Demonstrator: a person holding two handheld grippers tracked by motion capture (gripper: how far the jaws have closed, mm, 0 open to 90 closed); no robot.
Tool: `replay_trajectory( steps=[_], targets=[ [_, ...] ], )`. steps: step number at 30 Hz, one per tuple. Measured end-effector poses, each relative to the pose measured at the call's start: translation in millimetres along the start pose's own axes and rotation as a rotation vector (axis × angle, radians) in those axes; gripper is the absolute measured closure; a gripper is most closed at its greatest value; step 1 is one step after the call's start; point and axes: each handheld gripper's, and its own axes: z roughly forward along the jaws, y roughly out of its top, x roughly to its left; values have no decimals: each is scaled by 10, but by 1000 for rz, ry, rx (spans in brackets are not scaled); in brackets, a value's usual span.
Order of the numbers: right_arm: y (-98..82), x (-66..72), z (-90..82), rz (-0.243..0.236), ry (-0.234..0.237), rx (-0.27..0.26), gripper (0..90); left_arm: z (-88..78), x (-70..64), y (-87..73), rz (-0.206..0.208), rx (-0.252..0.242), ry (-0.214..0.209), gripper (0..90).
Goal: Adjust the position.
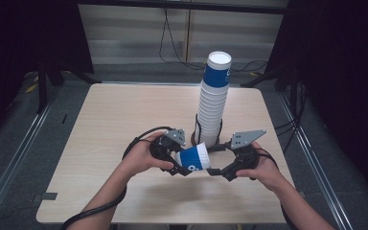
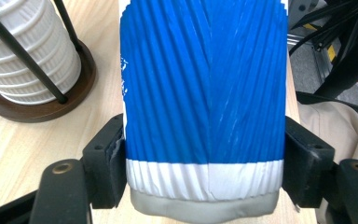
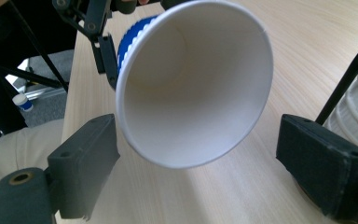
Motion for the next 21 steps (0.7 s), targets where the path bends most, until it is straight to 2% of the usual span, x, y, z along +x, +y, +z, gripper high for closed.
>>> replay_trajectory(
  steps=[11,17,18,21],
  targets=[
    [11,-11,18,14,8,-9,120,27,-4,29,0,-9,-19,288],
    [17,-33,42,14,33,-14,112,45,5,39,13,1,-32,288],
    [21,-34,53,14,42,-16,112,51,1,42,11,-7,-36,288],
    [39,-40,87,9,72,-18,136,64,0,51,23,11,-36,288]
  ],
)
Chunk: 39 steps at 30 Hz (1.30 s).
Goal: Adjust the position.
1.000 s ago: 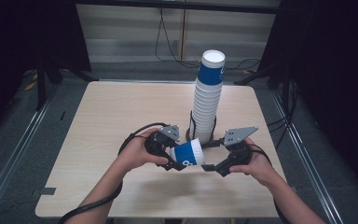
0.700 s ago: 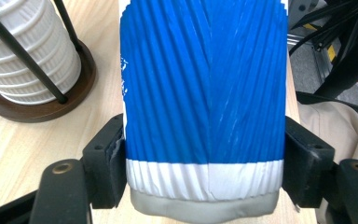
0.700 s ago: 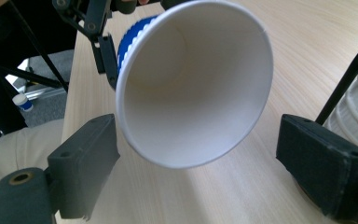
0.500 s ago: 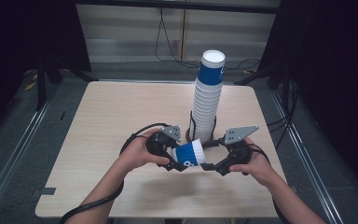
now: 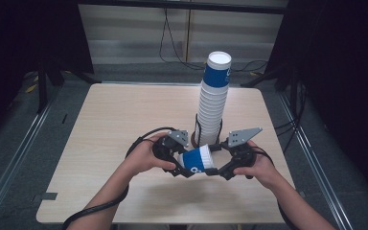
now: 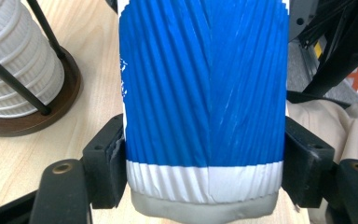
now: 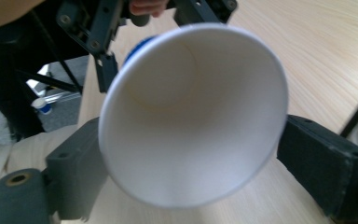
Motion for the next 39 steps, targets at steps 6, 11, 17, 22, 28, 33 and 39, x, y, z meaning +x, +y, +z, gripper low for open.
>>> replay_trajectory(
  steps=[6,11,17,22,28,33,39],
  targets=[
    [22,-14,5,-8,11,-34,180,44,15,-33,-22,6,-6,293],
    [46,0,-18,-13,-12,-1,191,71,11,-32,-16,0,21,285],
    [52,-15,-99,7,-46,36,191,85,18,-51,-29,45,87,190],
    [41,-48,-170,32,-100,92,185,76,-1,-85,-39,57,117,187],
    [31,-64,-243,36,-154,177,179,77,-4,-178,-69,62,138,187],
    [35,-84,-307,58,-186,252,179,49,-14,-256,-97,48,147,182],
    [53,-113,-351,76,-207,352,179,46,-19,-336,-121,48,156,173]
  ],
)
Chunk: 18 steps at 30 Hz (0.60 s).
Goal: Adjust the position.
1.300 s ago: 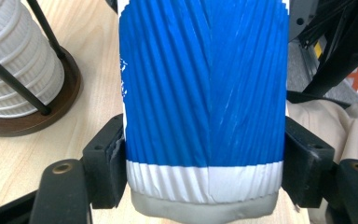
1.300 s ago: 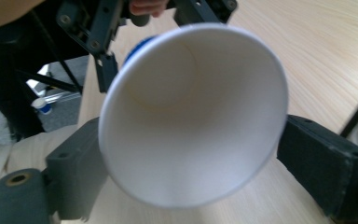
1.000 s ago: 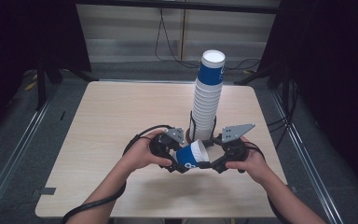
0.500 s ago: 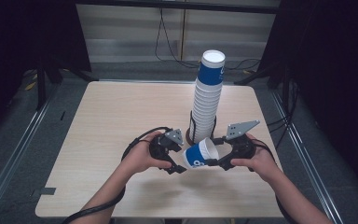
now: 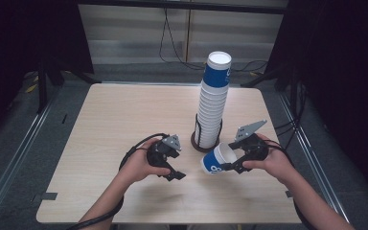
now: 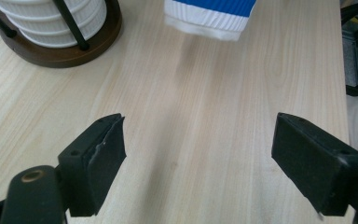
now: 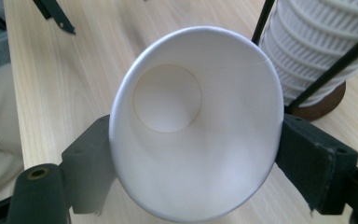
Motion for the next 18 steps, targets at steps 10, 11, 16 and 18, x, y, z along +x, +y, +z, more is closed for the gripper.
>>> replay_trajectory(
  steps=[10,11,16,18],
  targets=[
    [3,-78,-45,-22,-37,114,175,21,17,-111,-23,11,16,174],
    [2,-88,-54,-20,-46,120,175,18,20,-115,-17,12,17,173],
    [-5,-139,-111,0,-76,155,175,26,8,-151,-21,9,23,172],
    [-7,-155,-131,-4,-73,159,175,19,19,-171,-24,7,22,171]
  ],
)
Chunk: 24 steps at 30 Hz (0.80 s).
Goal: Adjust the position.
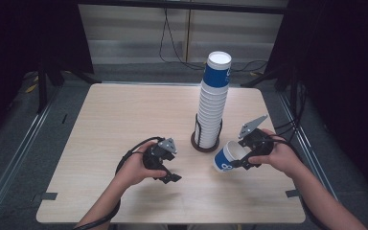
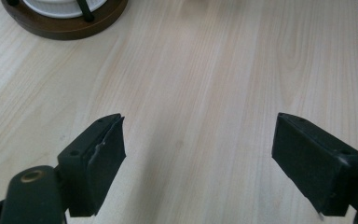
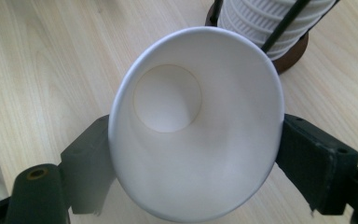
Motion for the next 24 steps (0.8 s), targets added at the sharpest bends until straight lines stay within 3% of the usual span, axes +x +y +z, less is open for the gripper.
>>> replay_trajectory(
  steps=[9,16,18,24],
  targets=[
    [-12,-31,-78,1,-27,33,175,-12,33,-84,-23,21,18,169],
    [-14,-86,-113,40,-66,75,175,-42,44,-94,-18,24,22,169],
    [-22,-118,-105,50,-94,90,175,-33,39,-102,-29,1,18,169],
    [-52,-185,-103,83,-101,86,173,-22,41,-93,-28,-9,19,169]
  ],
)
